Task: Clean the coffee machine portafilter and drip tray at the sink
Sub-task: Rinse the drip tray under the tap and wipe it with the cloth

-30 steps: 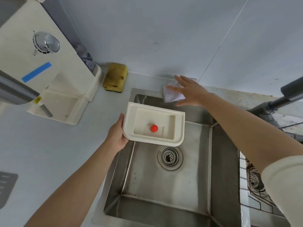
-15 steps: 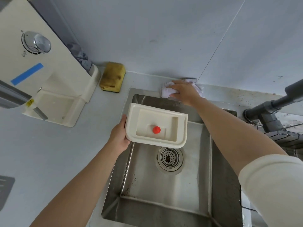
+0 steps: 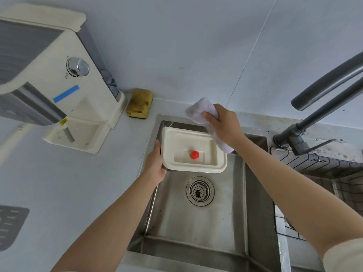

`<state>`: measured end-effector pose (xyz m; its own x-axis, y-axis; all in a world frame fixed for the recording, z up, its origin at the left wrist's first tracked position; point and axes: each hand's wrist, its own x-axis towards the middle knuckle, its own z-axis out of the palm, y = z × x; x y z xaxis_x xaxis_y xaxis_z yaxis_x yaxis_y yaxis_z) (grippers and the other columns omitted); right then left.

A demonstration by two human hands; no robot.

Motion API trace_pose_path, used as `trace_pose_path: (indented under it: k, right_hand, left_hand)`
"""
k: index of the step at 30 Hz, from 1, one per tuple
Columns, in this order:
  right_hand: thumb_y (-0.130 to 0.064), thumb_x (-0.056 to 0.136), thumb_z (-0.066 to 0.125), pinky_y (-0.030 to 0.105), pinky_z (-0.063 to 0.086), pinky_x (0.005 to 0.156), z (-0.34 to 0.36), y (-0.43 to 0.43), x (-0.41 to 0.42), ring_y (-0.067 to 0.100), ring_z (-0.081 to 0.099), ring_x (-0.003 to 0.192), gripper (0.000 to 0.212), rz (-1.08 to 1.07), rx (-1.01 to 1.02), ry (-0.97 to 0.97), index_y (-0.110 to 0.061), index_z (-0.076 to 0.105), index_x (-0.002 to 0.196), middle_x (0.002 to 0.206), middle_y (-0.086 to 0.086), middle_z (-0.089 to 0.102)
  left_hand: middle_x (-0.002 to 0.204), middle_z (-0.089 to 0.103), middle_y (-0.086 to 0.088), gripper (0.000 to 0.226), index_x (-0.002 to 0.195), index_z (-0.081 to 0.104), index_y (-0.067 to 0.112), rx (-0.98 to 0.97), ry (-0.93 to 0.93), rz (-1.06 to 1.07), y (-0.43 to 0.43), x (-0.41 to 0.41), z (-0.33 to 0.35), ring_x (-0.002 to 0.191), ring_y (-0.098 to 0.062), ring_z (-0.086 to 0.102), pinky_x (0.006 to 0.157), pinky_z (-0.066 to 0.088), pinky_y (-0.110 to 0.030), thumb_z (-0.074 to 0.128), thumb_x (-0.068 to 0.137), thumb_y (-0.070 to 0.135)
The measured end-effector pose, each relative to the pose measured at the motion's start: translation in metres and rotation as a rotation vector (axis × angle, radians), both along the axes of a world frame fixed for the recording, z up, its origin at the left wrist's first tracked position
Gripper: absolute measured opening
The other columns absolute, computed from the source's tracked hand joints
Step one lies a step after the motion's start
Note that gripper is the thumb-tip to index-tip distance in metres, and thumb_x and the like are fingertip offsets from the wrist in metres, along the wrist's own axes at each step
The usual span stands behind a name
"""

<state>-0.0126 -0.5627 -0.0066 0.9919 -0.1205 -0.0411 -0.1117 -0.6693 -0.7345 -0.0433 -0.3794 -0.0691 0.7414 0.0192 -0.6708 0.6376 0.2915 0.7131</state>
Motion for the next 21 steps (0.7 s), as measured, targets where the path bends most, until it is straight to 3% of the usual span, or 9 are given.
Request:
trace_pose_path:
  k: [2,4,7,9,13,18,21]
  right_hand:
    - [-0.033,0.093,0.048,0.041,0.045,0.077,0.002,0.016,-0.012,0.032,0.058,0.085,0.036,0.033,-0.067,-0.013,0.002,0.054,0.098,0.092,0.018,0.065]
    - [-0.034,0.093,0.048,0.036,0.042,0.078,0.002,0.033,-0.024,0.031,0.056,0.093,0.034,0.117,-0.115,-0.019,-0.006,0.055,0.111,0.104,0.016,0.062]
    - [-0.038,0.093,0.045,0.035,0.029,0.103,-0.006,0.05,-0.037,0.029,0.036,0.129,0.051,0.259,-0.306,-0.027,-0.024,0.034,0.141,0.14,0.015,0.04]
    - [-0.048,0.092,0.041,0.041,0.014,0.113,-0.008,0.053,-0.04,0.029,0.017,0.141,0.058,0.284,-0.404,-0.039,-0.031,0.022,0.144,0.151,0.014,0.022]
    - [-0.055,0.09,0.038,0.046,0.002,0.114,-0.005,0.054,-0.036,0.026,0.009,0.144,0.059,0.248,-0.405,-0.059,-0.036,0.022,0.144,0.155,0.008,0.016]
    - [-0.047,0.094,0.036,0.043,0.003,0.113,-0.007,0.063,-0.04,0.025,0.01,0.143,0.055,0.265,-0.395,-0.048,-0.026,0.027,0.144,0.155,0.005,0.018]
    - [-0.037,0.097,0.039,0.039,0.007,0.113,-0.01,0.068,-0.045,0.025,0.011,0.144,0.05,0.315,-0.322,-0.061,-0.021,0.03,0.143,0.155,0.003,0.019]
  left_hand:
    - [0.057,0.066,0.006,0.031,0.085,0.061,0.023,-0.024,-0.014,-0.001,-0.006,-0.004,0.008,0.056,-0.011,0.062,0.04,0.046,-0.019,0.038,0.098,0.039]
    - [0.066,0.067,0.004,0.034,0.087,0.06,0.022,-0.048,-0.035,-0.018,-0.01,-0.007,0.014,0.059,-0.01,0.062,0.042,0.047,-0.019,0.035,0.098,0.041]
    - [0.074,0.06,-0.001,0.037,0.091,0.059,0.02,-0.065,-0.077,-0.051,-0.013,-0.013,0.021,0.06,-0.013,0.057,0.035,0.042,-0.017,0.031,0.098,0.043]
    - [0.078,0.06,-0.002,0.036,0.102,0.059,0.019,-0.081,-0.099,-0.06,-0.012,-0.016,0.026,0.063,-0.015,0.058,0.034,0.043,-0.018,0.032,0.098,0.044]
    - [0.089,0.065,-0.001,0.039,0.114,0.059,0.019,-0.113,-0.097,-0.045,-0.012,-0.019,0.034,0.079,-0.016,0.062,0.051,0.051,-0.026,0.037,0.096,0.046]
    - [0.093,0.068,-0.003,0.036,0.109,0.061,0.017,-0.137,-0.092,-0.021,-0.011,-0.019,0.037,0.088,-0.02,0.064,0.078,0.052,-0.034,0.043,0.094,0.045]
    - [0.09,0.067,-0.002,0.024,0.096,0.061,0.02,-0.14,-0.098,-0.015,-0.008,-0.016,0.035,0.087,-0.02,0.064,0.081,0.051,-0.035,0.049,0.093,0.04]
